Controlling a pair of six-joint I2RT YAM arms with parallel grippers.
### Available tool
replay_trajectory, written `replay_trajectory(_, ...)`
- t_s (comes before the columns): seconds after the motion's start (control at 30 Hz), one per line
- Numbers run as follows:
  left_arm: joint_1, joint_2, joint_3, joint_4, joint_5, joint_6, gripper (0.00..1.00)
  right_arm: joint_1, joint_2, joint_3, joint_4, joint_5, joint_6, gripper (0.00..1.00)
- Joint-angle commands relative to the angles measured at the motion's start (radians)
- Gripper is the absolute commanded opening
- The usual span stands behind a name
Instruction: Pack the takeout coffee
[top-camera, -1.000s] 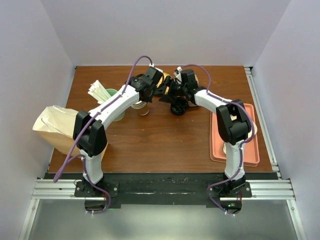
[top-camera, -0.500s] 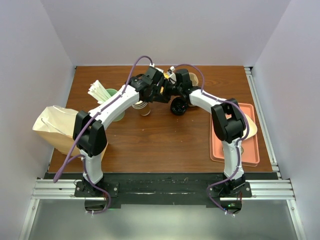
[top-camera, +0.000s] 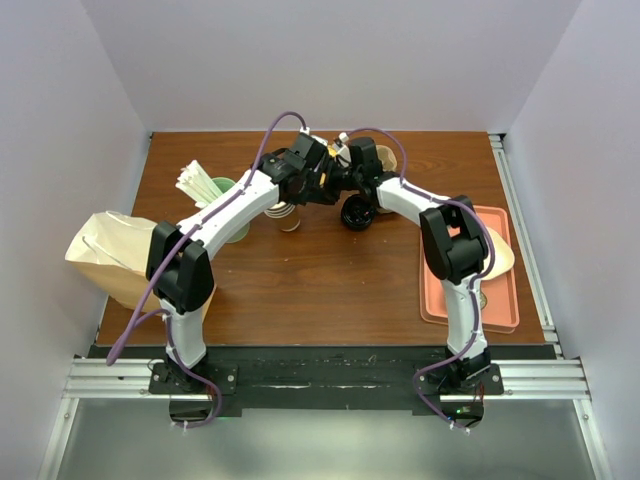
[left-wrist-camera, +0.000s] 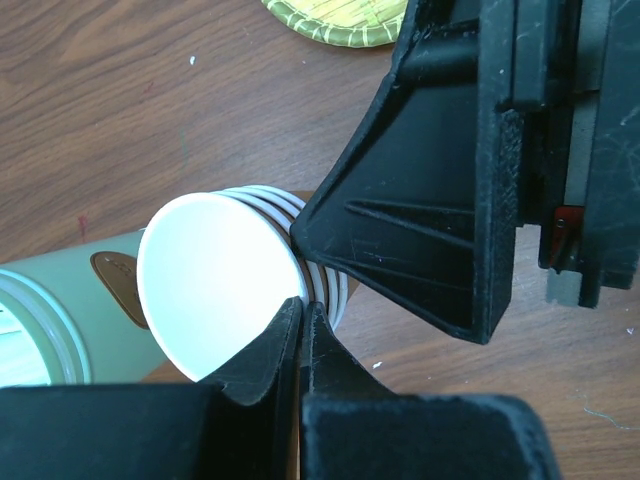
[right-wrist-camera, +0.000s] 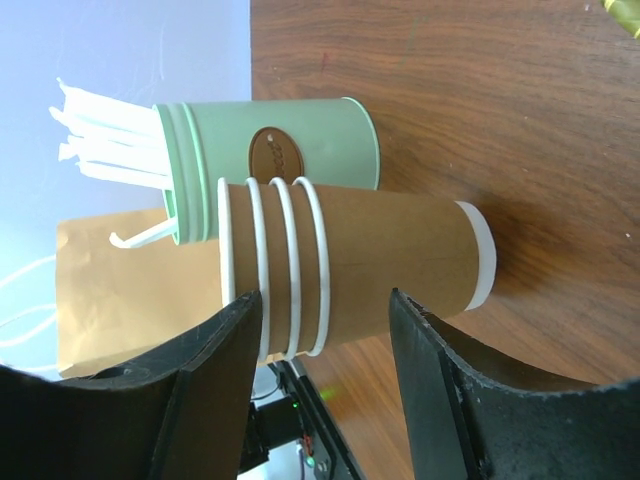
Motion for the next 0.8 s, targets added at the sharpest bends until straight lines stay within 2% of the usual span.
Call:
replay_trajectory(0.0, -0.005, -0.009, 0.056, 0.041, -0.014, 0.004, 0.00, 0.007, 0.016, 0.052, -0.033, -0.006, -0.003, 0.56)
replay_trajectory(0.33, -0.006, -0.006, 0.069, 0.041, -0.035, 0.005, 0.00, 0.008, 0.034, 0.077, -0.136, 0.036, -0.053, 0.54)
replay_trajectory(0.53, -0.005, -0.010, 0.069, 0.040, -0.052, 0.010, 0.00, 0.011, 0.033, 0.083, -0.136, 0.036, -0.059, 0.54)
replay_trajectory(0.7, -0.006, -0.018, 0.099, 0.022, -0.116, 0.005, 0.00, 0.013, 0.021, 0.134, -0.149, 0.019, -0.049, 0.54)
replay_trajectory(0.77, -0.005, 0.008, 0.159, 0.005, -0.142, -0.013, 0.00, 0.011, 0.021, 0.166, -0.165, 0.020, -0.051, 0.54)
